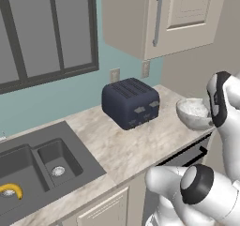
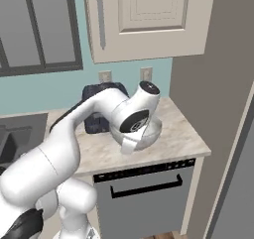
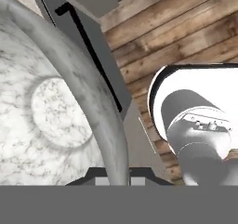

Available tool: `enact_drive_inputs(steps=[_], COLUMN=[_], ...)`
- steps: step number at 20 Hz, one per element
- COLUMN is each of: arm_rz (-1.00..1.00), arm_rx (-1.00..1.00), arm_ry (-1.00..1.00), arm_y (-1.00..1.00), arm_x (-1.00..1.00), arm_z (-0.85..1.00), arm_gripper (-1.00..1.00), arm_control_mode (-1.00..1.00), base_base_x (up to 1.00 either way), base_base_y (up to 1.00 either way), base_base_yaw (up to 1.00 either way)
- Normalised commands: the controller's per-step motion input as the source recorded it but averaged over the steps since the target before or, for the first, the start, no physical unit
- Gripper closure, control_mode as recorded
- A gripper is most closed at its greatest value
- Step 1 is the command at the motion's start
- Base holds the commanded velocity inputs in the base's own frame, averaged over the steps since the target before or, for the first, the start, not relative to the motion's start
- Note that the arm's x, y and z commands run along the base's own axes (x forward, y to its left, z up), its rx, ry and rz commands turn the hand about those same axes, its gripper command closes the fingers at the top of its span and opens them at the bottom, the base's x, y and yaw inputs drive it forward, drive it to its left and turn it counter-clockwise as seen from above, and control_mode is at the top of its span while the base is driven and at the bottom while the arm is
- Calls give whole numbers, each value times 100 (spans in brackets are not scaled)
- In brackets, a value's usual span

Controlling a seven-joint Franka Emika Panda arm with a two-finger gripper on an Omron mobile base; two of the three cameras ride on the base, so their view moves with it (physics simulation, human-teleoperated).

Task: Clear the mugs and bowl far away from the sink.

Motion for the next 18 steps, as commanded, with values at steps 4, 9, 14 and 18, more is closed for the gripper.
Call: enact_drive_inputs(steps=[4,9,14,18], arm_rz=[-58,-27,8,11], arm_rx=[6,0,0,-4], arm_ry=[16,1,2,0], arm_y=[22,83,78,63], arm_x=[-49,-42,-61,-63], arm_z=[60,48,34,35], arm_gripper=[100,100,100,100], arm_control_mode=[-100,-100,-100,-100], base_base_x=[0,0,0,0], base_base_y=[0,0,0,0], base_base_yaw=[0,0,0,0])
